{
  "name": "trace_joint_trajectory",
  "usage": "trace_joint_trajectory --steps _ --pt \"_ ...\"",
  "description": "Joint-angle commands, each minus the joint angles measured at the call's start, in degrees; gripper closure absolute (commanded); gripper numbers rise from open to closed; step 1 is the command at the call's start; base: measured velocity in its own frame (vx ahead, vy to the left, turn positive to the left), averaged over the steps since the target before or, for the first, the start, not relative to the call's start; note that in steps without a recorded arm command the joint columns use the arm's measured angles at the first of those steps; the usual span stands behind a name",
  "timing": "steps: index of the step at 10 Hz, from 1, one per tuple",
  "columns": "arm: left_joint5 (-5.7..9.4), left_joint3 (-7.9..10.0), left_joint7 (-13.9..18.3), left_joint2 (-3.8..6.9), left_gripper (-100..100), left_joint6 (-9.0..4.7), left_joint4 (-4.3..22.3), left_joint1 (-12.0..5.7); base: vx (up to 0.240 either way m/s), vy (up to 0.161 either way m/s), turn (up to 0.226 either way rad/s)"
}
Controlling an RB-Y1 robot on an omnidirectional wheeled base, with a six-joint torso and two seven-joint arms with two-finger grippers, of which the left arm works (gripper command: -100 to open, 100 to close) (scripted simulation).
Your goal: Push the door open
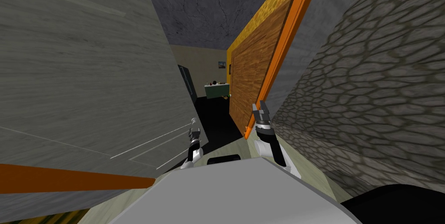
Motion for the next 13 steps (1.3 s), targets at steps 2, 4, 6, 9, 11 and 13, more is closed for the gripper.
trace_joint_trajectory --steps 2,4,6,9,11,13 --pt "2.27 -0.82 4.17 -0.29 -100 -0.44 0.36 -0.48 -0.041 0.006 -0.018" --pt "3.6 -1.3 6.67 -0.48 -100 -0.68 0.57 -0.78 -0.042 0.004 -0.024" --pt "4.92 -1.79 8.94 -0.67 -100 -0.92 0.79 -1.08 -0.024 0.008 -0.014" --pt "7.31 -2.65 13.26 -1.02 -100 -1.36 1.18 -1.61 -0.031 0.005 -0.02" --pt "9.43 -3.42 16.88 -1.35 -100 -1.74 1.52 -2.08 -0.029 0.005 -0.022" --pt "10.48 -3.8 19.4 -1.52 -100 -1.94 1.69 -2.31 -0.026 0.003 -0.01"
